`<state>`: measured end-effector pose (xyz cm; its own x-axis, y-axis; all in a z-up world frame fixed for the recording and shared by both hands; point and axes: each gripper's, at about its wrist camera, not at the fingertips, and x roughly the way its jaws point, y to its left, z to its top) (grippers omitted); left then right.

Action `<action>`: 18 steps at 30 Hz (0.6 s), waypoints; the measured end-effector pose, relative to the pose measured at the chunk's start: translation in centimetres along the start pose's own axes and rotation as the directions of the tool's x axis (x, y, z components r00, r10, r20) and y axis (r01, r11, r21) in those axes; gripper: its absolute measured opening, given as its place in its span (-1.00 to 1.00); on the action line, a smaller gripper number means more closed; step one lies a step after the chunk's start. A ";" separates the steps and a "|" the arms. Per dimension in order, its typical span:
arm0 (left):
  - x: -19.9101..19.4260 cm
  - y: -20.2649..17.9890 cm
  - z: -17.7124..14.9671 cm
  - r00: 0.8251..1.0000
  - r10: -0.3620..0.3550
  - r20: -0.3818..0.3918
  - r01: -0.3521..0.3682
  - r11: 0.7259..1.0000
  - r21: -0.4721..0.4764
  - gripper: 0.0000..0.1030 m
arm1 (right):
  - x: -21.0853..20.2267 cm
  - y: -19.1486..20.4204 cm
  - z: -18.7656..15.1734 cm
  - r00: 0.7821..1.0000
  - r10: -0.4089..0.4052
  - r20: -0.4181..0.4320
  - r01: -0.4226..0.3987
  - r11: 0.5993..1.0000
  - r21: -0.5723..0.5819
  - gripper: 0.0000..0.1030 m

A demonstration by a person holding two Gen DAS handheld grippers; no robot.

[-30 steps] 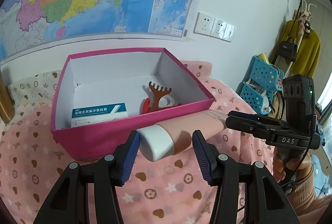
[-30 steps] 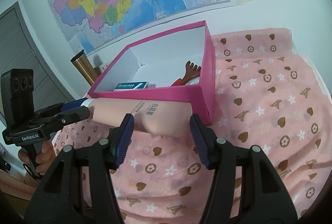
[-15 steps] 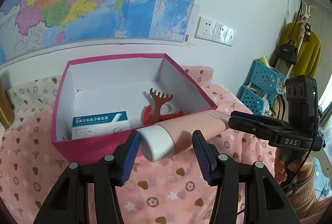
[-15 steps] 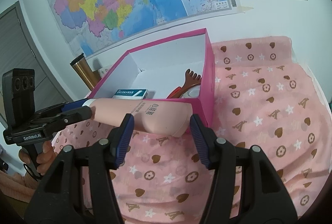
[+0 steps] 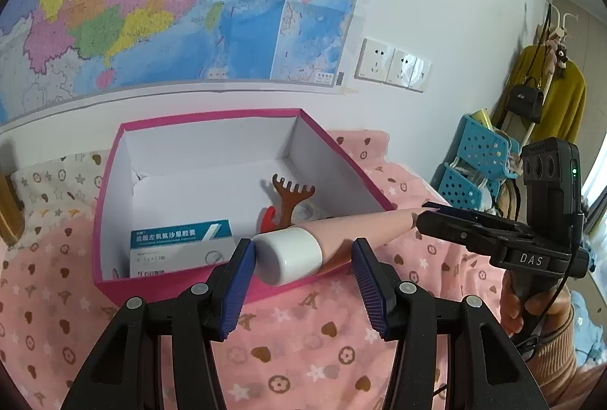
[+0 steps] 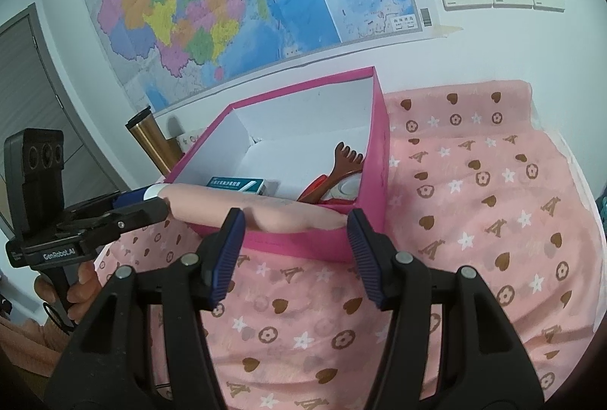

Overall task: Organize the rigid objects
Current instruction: 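Carry the pink tube over the magenta box and lower it inside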

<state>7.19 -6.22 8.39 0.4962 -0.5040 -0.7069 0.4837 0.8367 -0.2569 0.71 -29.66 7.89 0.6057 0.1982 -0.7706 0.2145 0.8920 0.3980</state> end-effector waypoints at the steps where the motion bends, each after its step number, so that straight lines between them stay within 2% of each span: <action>1: 0.0 0.0 0.1 1.000 0.001 0.002 -0.001 1.000 -0.001 0.02 | 0.0 0.0 0.1 1.000 0.000 0.002 0.000 1.000 0.000 0.14; 18: 0.9 0.3 1.1 1.000 0.010 0.008 -0.010 1.000 -0.014 0.02 | 0.3 -0.4 1.5 1.000 -0.009 0.022 0.009 1.000 -0.010 0.14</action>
<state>8.54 -6.69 8.36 0.5067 -0.4973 -0.7042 0.4689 0.8444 -0.2589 1.97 -30.51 8.22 0.6208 0.1814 -0.7627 0.2119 0.8979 0.3860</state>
